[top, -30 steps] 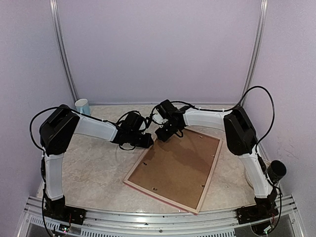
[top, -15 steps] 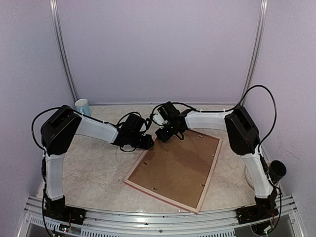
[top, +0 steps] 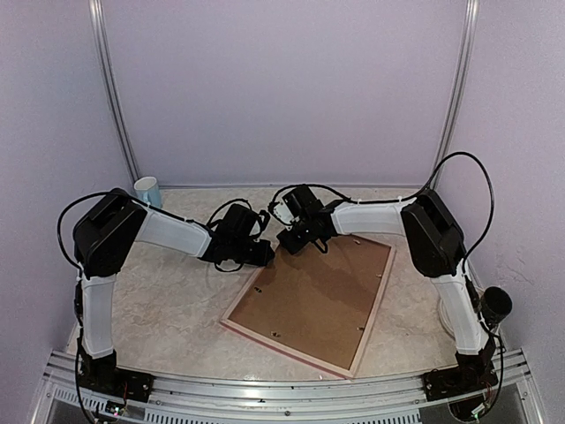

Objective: Put the photo into the frame
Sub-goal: Press the fastener onto the backboard.

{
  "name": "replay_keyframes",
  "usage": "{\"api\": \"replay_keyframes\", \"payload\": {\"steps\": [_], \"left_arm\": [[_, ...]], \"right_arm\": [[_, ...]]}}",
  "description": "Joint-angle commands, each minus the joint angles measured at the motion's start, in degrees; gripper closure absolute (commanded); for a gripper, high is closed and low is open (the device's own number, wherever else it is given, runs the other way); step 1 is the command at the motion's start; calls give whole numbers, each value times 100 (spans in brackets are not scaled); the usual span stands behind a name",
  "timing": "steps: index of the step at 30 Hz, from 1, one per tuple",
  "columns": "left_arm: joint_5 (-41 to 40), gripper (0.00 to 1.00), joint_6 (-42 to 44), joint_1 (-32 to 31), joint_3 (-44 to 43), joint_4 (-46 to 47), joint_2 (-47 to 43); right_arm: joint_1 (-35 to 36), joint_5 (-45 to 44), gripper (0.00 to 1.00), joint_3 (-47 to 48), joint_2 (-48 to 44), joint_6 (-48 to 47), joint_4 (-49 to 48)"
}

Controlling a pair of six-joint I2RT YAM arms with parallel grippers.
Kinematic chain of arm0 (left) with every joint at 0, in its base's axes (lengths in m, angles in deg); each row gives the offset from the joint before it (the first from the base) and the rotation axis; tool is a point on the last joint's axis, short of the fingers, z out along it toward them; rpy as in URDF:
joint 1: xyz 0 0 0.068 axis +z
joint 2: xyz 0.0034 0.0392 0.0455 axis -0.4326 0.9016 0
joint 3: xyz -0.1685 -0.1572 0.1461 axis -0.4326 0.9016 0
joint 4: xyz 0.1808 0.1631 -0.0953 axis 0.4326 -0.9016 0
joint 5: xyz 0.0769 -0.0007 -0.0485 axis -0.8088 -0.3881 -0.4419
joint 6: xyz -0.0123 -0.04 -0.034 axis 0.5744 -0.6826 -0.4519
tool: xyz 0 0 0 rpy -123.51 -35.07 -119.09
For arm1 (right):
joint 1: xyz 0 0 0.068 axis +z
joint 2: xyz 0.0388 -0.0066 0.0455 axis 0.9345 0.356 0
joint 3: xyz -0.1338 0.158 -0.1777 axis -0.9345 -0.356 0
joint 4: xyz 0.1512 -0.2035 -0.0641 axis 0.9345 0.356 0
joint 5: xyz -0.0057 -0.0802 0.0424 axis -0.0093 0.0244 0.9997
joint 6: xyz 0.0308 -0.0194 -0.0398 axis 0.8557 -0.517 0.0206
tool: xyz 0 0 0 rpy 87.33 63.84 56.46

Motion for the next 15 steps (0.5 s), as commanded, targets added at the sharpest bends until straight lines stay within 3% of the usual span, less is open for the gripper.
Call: {"api": "replay_keyframes", "payload": {"steps": [1, 8, 10, 13, 15], "left_arm": [[563, 100, 112, -183, 254, -448, 295], [614, 100, 229, -196, 355, -410, 258], [619, 100, 245, -201, 374, -408, 258], [607, 100, 260, -201, 362, -418, 266], [605, 100, 274, -201, 344, -431, 250]], "right_arm": [[-118, -498, 45, -179, 311, 104, -383], [-307, -411, 44, -87, 320, 112, -238], [-329, -318, 36, -71, 292, -63, -180], [-384, -72, 15, 38, 260, -334, 49], [-440, 122, 9, 113, 232, -500, 242]]}}
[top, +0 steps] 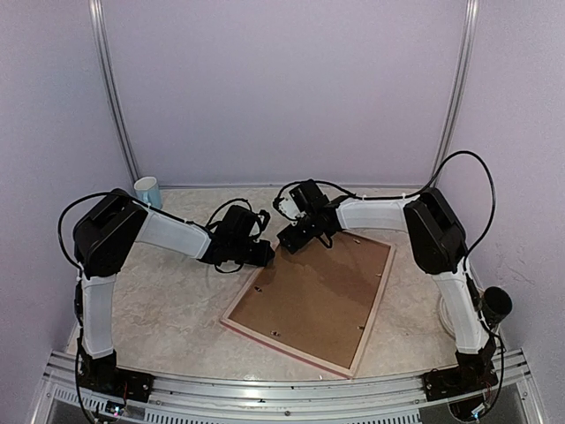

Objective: Put the photo into the frame
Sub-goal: Press the fastener onto the backboard.

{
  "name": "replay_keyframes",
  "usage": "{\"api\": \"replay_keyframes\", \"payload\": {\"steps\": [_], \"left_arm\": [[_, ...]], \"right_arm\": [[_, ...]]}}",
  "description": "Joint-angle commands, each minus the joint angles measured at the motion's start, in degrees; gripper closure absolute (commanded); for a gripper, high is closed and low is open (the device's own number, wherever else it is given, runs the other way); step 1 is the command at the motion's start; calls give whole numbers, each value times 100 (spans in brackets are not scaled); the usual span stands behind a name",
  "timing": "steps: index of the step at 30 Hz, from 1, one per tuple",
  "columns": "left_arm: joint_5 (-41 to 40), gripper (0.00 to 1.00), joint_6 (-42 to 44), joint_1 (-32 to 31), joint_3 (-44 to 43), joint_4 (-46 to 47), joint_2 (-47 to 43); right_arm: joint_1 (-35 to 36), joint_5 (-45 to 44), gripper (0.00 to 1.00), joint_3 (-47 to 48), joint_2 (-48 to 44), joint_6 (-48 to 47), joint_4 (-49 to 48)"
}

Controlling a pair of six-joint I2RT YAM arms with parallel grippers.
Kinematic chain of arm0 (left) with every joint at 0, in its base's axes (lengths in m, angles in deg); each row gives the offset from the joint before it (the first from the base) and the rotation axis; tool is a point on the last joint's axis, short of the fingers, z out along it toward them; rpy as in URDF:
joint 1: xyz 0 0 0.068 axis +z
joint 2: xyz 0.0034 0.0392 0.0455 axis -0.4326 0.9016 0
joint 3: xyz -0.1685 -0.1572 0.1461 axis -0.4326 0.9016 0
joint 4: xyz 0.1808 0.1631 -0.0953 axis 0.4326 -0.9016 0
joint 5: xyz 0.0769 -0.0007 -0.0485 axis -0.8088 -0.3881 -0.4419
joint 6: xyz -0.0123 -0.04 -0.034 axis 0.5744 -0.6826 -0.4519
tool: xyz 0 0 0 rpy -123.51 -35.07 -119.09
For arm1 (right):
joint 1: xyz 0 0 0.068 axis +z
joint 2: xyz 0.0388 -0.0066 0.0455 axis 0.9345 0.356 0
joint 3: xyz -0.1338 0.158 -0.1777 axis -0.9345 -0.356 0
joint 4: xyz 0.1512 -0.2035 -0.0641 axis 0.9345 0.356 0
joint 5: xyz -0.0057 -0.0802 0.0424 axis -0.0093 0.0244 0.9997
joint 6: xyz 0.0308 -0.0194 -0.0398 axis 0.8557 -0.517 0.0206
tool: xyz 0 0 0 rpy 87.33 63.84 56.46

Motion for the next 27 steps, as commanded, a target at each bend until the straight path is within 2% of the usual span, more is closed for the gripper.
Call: {"api": "replay_keyframes", "payload": {"steps": [1, 2, 12, 22, 27], "left_arm": [[672, 100, 177, -201, 226, -696, 249], [679, 100, 178, -201, 212, -696, 251], [677, 100, 427, -201, 19, -945, 251], [554, 100, 1102, -104, -480, -1527, 354], [790, 100, 1513, 65, -486, -1496, 327]], "right_arm": [[-271, 52, 5, 93, 210, -448, 332], [-298, 104, 1, 99, 184, -532, 386], [-698, 902, 1, 736, 324, -1121, 1412], [-931, 1362, 1, 738, 312, -982, 1845], [-931, 1539, 1, 272, -236, -888, 1627]]}}
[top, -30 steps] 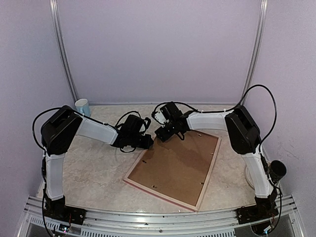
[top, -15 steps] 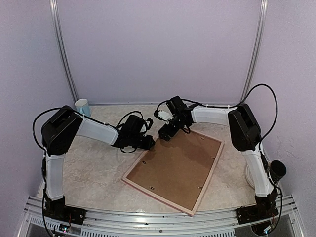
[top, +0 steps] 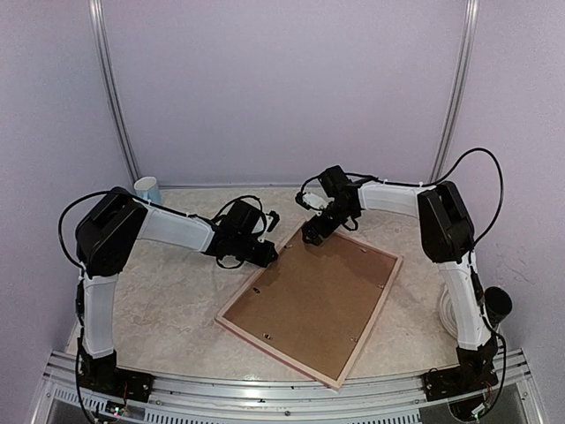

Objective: Put the photo into the frame
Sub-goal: Press the fastener onto the backboard, then hold the photo frame at the center of the board.

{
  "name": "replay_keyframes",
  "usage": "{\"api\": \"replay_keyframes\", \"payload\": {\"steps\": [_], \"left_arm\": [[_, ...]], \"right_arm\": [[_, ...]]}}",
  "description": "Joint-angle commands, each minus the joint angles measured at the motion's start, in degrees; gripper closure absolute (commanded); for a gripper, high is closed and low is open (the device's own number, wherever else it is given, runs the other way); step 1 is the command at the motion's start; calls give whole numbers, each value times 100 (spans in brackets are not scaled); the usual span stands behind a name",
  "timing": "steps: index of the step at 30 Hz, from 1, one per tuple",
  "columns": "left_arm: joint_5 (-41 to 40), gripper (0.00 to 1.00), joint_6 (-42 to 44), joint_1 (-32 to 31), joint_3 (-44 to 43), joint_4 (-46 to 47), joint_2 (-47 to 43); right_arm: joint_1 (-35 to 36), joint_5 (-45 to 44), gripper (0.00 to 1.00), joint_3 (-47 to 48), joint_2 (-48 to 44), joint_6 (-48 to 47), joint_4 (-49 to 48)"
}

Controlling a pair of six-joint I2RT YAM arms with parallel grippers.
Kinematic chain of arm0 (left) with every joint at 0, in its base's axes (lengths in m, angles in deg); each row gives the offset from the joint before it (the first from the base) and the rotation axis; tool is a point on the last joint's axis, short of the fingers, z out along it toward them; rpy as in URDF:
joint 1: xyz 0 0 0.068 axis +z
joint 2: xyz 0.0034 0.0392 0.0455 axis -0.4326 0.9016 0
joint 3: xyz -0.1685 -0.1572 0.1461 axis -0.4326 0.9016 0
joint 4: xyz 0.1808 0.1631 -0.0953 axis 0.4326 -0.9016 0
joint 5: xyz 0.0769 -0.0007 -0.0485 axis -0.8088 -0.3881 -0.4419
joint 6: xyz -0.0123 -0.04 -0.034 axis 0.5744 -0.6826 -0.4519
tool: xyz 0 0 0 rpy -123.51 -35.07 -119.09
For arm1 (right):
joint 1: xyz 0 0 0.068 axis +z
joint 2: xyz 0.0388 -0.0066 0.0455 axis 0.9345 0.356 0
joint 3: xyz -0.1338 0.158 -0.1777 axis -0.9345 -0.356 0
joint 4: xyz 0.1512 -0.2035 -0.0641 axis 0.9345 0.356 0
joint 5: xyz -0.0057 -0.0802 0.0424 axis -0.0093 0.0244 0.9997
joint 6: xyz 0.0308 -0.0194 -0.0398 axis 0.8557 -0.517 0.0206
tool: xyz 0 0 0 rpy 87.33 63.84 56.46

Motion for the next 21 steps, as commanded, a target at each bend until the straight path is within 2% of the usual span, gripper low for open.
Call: {"api": "replay_keyframes", "payload": {"steps": [1, 4, 10, 14, 21], "left_arm": [[536, 100, 785, 103, 45, -655, 220], [548, 100, 979, 188, 5, -709, 217], [430, 98, 826, 263, 121, -462, -5], [201, 83, 772, 220, 52, -458, -119], [79, 74, 742, 185, -113, -526, -157]], "right_arm": [[42, 143, 1, -460, -453, 27, 171], [-8, 146, 1, -512, -599, 65, 157], [-283, 375, 1, -471, -524, 528, 160], [-524, 862, 1, -678, -650, 880, 52], [-797, 1359, 2, -1298, -985, 1198, -292]]}}
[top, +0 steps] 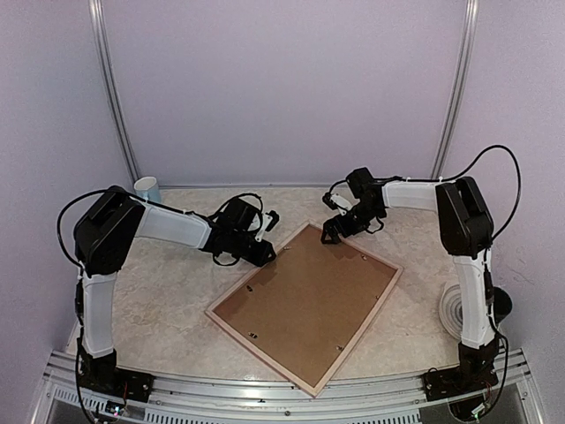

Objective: Put the photo into the frame
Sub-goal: Hold the photo frame at the center of the board.

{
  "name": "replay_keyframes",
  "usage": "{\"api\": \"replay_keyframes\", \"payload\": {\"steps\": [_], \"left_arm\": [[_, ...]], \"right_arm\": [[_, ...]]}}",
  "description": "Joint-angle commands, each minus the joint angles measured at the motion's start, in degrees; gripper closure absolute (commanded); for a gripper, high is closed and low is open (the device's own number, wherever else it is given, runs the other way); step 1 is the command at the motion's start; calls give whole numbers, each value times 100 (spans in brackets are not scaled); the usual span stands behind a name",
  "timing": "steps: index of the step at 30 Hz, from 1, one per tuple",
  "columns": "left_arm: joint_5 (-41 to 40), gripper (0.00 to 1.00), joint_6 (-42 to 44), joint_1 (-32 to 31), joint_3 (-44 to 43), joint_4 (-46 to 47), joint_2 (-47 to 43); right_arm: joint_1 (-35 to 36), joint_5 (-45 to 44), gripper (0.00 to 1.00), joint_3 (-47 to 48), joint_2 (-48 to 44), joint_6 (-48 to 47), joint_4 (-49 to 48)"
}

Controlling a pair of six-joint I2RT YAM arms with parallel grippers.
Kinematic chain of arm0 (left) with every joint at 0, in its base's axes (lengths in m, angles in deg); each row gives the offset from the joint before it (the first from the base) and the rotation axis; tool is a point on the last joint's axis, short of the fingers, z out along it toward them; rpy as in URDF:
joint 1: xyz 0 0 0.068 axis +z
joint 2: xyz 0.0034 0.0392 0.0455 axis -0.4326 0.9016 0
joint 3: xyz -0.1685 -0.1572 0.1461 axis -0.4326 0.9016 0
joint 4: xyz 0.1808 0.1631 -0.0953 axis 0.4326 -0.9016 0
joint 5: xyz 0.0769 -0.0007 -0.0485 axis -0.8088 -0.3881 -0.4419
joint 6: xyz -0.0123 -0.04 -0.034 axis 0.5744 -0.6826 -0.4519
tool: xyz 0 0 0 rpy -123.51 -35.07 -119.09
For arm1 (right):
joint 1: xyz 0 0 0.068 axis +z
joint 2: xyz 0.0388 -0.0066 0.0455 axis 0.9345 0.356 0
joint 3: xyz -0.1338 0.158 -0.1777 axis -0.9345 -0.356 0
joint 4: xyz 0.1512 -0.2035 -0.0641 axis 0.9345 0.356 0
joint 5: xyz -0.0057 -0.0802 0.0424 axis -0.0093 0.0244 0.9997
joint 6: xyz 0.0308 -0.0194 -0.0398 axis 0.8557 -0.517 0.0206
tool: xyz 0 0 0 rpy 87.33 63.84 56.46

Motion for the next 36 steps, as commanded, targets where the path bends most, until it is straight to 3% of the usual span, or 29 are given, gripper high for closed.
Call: {"api": "replay_keyframes", "payload": {"steps": [1, 7, 18, 25, 36], "left_arm": [[-256, 72, 70, -31, -101, -374, -135], [-448, 60, -61, -125, -267, -439, -146], [-973, 59, -254, -259, -899, -802, 255], [-1132, 59, -377, -285, -1123, -1026, 452], [-1173, 59, -459, -407, -1204, -918, 610]], "right_arm": [[-126, 396, 3, -277, -397, 324, -243], [-191, 573, 19, -636, -417, 554, -422], [-196, 631, 43, -1430, -702, 955, -931], [-195, 548, 52, -1728, -872, 1227, -1118], [-195, 524, 55, -1878, -929, 1429, -1259]]}}
